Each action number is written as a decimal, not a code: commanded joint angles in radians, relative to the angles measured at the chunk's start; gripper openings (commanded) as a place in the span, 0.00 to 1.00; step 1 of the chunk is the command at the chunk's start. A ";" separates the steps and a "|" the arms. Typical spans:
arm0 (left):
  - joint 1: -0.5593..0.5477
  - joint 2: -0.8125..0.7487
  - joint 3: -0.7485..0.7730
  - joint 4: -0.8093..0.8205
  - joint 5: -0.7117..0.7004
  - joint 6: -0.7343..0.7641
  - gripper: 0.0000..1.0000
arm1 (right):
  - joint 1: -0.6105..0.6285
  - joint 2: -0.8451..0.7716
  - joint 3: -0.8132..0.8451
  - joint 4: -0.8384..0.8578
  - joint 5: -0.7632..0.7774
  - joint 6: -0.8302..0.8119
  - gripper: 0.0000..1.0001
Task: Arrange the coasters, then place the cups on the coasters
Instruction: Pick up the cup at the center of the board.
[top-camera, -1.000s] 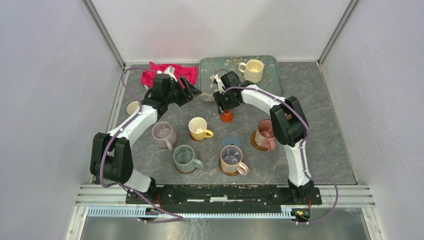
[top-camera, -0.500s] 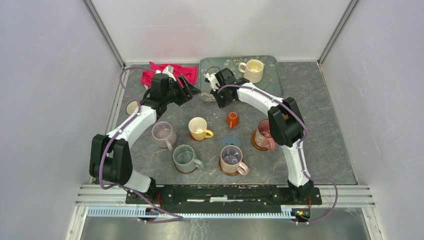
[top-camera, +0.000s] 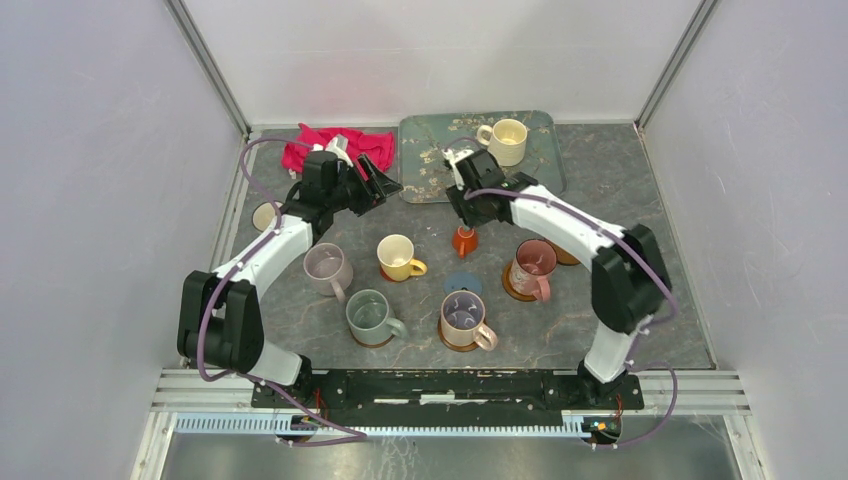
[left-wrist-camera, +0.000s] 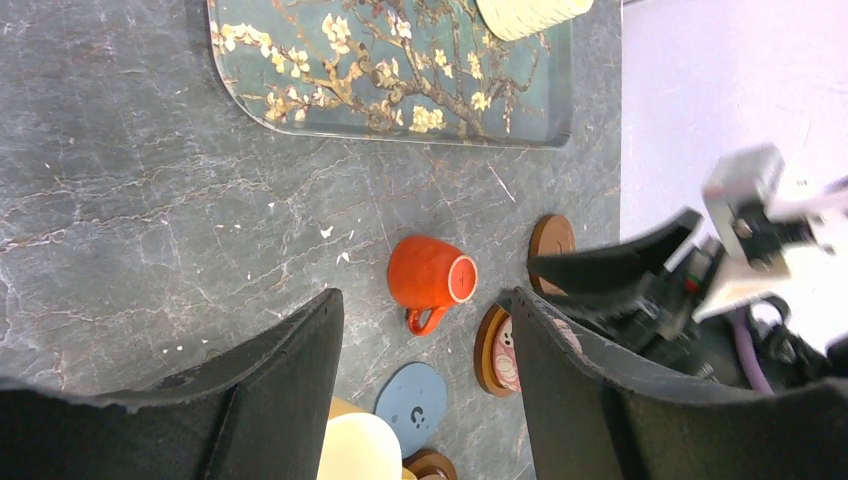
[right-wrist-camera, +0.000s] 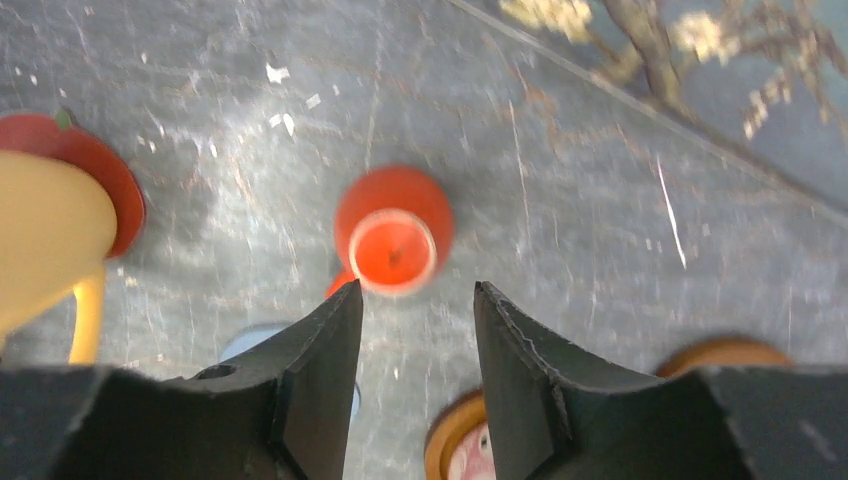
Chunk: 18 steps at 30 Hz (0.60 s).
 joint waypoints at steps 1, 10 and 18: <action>0.007 -0.035 -0.010 0.063 0.033 -0.018 0.69 | 0.004 -0.172 -0.183 0.094 0.105 0.116 0.52; 0.005 -0.043 0.033 -0.028 -0.004 0.040 0.69 | 0.019 -0.261 -0.339 0.196 0.097 0.224 0.52; 0.005 -0.020 0.120 -0.124 -0.032 0.085 0.69 | 0.036 -0.243 -0.396 0.310 0.082 0.319 0.55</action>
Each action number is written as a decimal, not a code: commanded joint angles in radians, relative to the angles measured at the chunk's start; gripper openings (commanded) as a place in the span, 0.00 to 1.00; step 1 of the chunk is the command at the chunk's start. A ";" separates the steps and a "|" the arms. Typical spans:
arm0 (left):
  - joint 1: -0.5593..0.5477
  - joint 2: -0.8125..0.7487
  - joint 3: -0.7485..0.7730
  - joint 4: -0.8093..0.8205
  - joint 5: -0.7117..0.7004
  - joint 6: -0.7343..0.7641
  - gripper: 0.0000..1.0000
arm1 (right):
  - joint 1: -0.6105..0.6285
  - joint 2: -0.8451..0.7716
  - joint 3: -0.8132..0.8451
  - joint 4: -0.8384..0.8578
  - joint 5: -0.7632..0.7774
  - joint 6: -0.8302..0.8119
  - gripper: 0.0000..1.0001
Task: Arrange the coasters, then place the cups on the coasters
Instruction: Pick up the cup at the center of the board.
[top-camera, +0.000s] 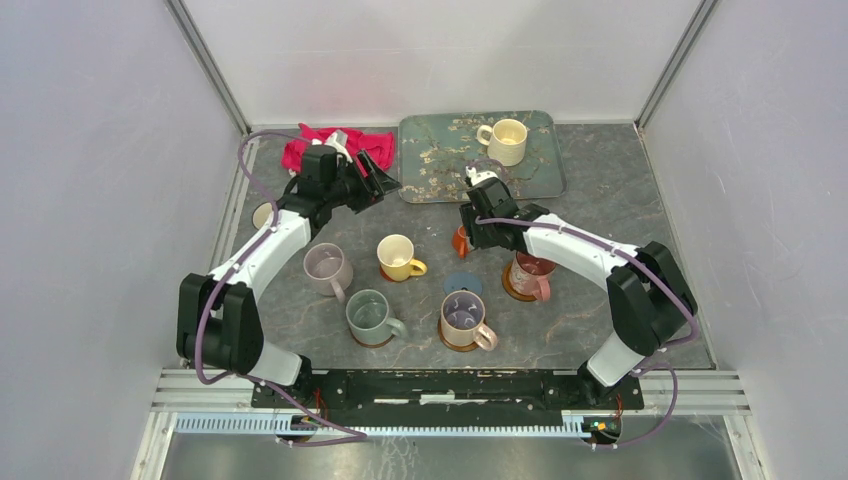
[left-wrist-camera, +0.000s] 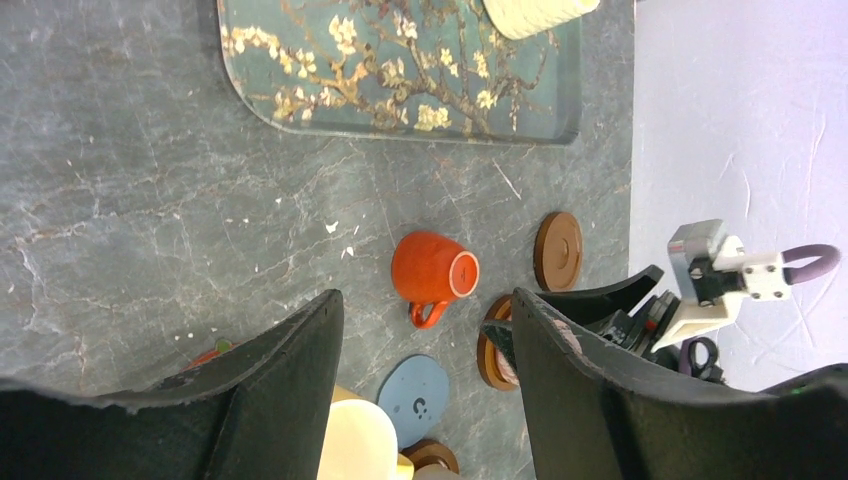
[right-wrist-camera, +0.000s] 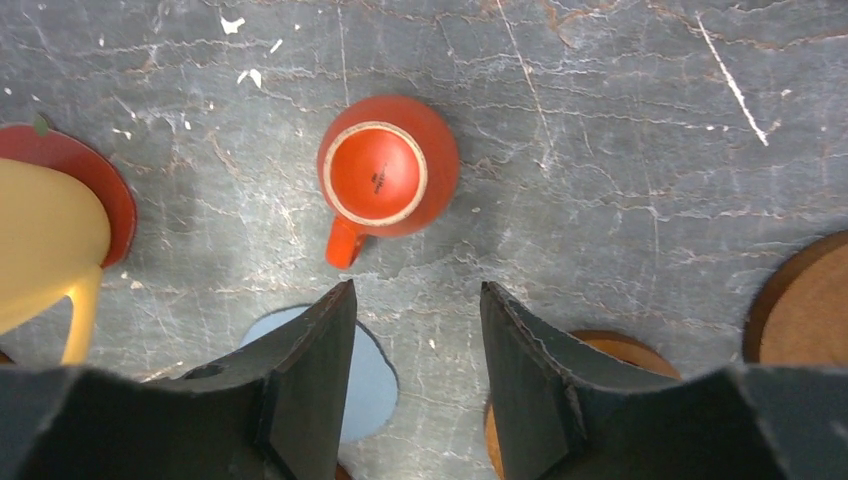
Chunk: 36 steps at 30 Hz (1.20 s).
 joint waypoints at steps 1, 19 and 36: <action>0.005 -0.009 0.077 -0.042 -0.027 0.068 0.69 | 0.020 -0.004 -0.016 0.121 -0.006 0.076 0.57; 0.005 0.014 0.097 -0.055 -0.059 0.081 0.69 | 0.039 0.206 0.125 0.119 0.054 -0.008 0.55; 0.006 0.002 0.070 -0.033 -0.050 0.106 0.70 | 0.011 0.273 0.233 0.072 -0.021 -0.077 0.37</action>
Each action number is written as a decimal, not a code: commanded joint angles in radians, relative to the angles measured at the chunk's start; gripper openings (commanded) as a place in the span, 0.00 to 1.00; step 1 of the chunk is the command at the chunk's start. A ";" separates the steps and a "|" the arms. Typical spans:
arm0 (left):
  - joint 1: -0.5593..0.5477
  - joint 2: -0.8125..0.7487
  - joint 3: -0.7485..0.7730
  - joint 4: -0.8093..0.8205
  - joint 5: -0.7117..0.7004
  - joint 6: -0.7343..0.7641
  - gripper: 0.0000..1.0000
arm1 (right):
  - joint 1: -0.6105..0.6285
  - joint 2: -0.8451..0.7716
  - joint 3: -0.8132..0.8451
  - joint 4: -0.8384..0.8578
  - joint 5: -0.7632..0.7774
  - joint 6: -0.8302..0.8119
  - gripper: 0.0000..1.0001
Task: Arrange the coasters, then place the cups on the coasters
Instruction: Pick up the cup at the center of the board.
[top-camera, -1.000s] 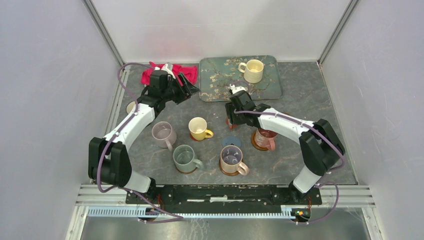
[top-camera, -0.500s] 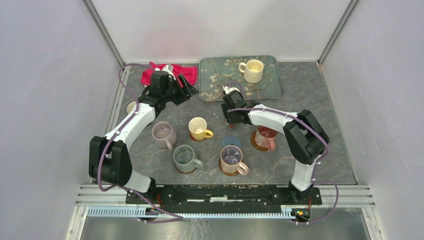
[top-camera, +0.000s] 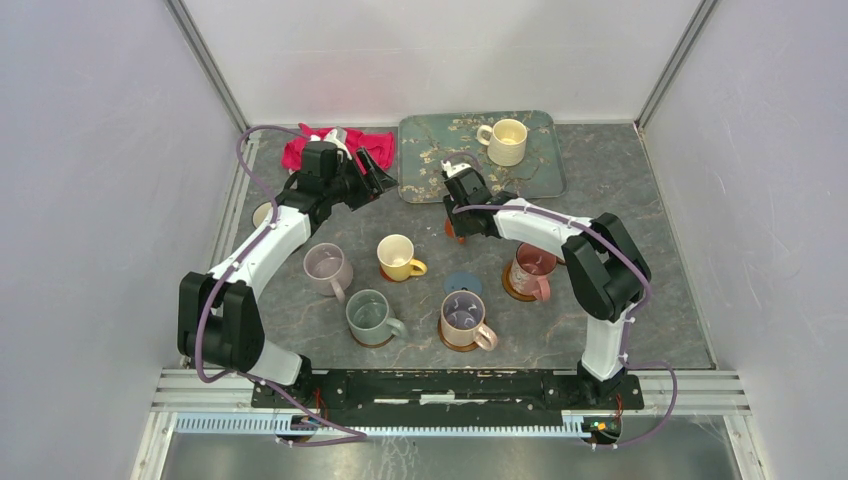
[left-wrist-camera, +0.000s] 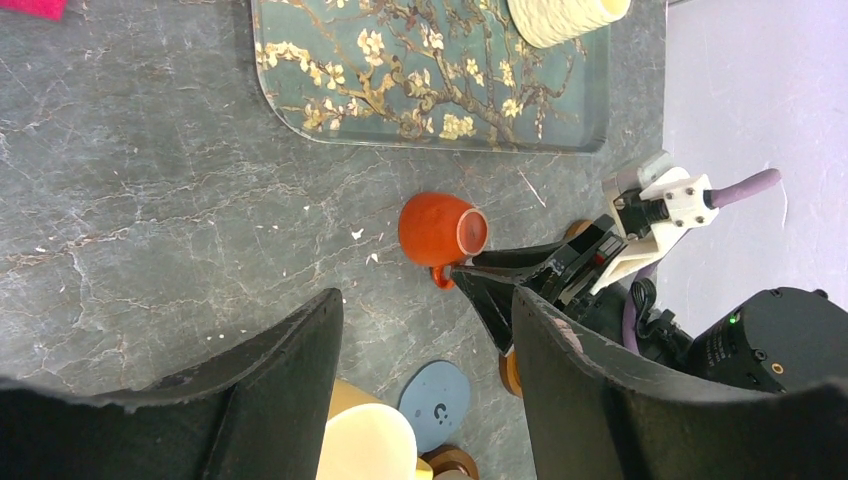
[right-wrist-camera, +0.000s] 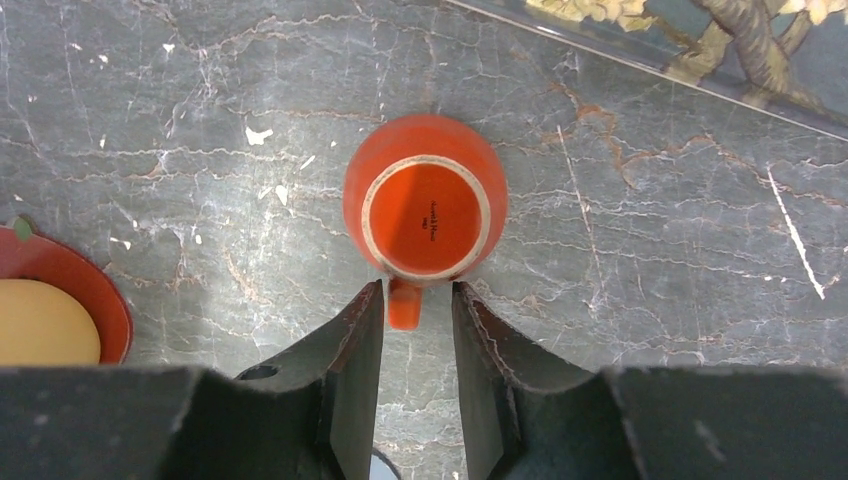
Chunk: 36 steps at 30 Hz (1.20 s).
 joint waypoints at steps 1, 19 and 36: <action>0.006 -0.012 0.009 0.039 -0.001 0.053 0.70 | 0.001 0.010 0.045 -0.012 -0.019 -0.012 0.37; 0.006 -0.037 -0.025 0.109 0.026 0.028 0.70 | 0.003 0.095 0.121 -0.063 0.025 0.058 0.28; 0.006 -0.065 -0.039 0.151 0.063 -0.001 0.70 | -0.032 -0.012 0.128 0.069 -0.166 0.096 0.00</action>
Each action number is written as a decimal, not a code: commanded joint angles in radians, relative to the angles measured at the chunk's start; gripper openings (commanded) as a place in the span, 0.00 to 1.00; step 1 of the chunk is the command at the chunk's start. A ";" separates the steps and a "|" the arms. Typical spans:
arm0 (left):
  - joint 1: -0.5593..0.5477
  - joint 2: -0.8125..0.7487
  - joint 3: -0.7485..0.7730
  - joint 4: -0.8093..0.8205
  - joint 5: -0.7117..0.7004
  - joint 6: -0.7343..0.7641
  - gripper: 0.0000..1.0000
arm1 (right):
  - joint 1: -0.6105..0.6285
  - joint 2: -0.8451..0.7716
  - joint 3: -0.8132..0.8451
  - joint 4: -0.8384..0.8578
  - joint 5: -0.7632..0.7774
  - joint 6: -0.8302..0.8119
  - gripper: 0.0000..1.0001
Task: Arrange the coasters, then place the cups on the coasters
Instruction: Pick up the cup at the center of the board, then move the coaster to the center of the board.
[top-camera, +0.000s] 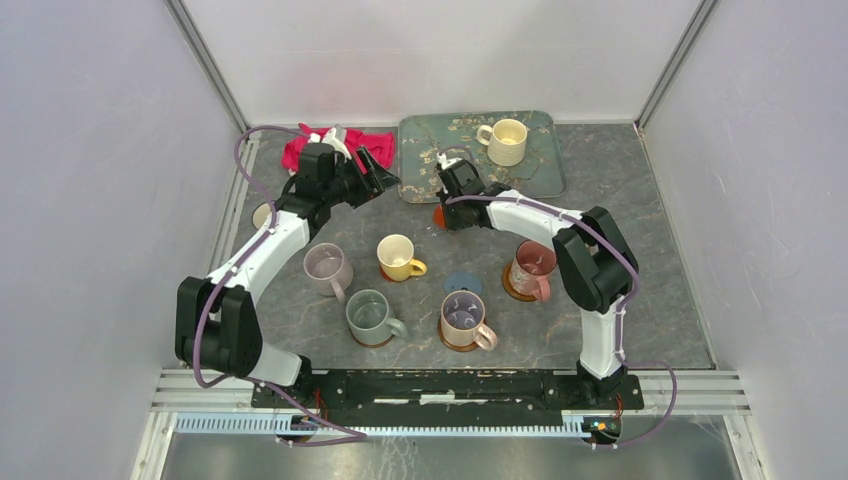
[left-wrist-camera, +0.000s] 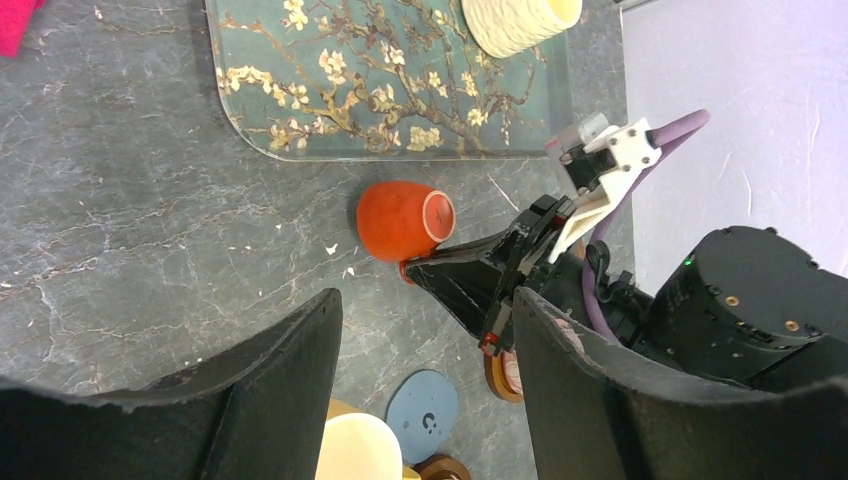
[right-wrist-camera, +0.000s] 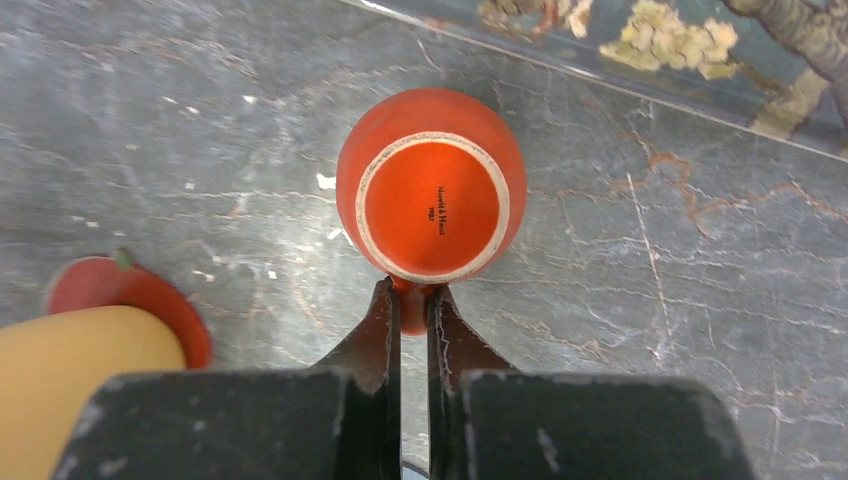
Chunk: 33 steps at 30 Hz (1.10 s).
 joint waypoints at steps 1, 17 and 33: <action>0.007 -0.043 0.005 0.056 0.038 -0.002 0.70 | -0.034 -0.113 -0.004 0.137 -0.126 0.051 0.00; 0.008 -0.005 0.018 0.260 0.217 -0.154 0.66 | -0.231 -0.199 -0.197 0.822 -0.647 0.505 0.00; 0.007 0.207 0.091 0.588 0.396 -0.442 0.55 | -0.265 -0.017 -0.181 1.487 -0.805 1.038 0.00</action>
